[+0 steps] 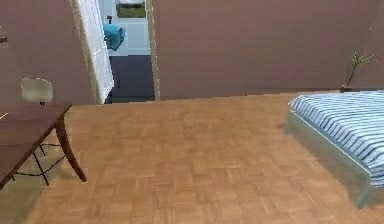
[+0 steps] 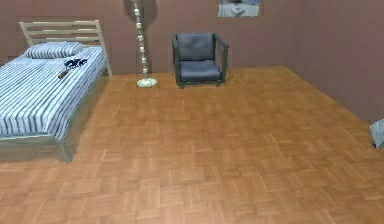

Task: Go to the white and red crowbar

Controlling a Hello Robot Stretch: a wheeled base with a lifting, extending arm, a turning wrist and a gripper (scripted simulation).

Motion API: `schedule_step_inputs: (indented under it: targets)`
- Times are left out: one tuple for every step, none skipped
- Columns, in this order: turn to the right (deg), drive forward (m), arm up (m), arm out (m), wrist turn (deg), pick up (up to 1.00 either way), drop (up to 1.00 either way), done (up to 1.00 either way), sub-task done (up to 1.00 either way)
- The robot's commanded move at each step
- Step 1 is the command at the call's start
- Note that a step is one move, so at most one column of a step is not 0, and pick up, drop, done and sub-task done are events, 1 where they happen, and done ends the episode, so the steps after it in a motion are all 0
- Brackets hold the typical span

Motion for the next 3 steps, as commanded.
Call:
schedule_step_inputs:
  targets:
    - [-6.0, 0.00, 0.00, 0.00, 0.0, 0.00, 0.00, 0.00, 0.00]
    - [0.0, 0.40, 0.00, 0.00, 0.0, 0.00, 0.00, 0.00, 0.00]
    - [-39.0, 0.00, 0.00, 0.00, 0.0, 0.00, 0.00, 0.00, 0.00]
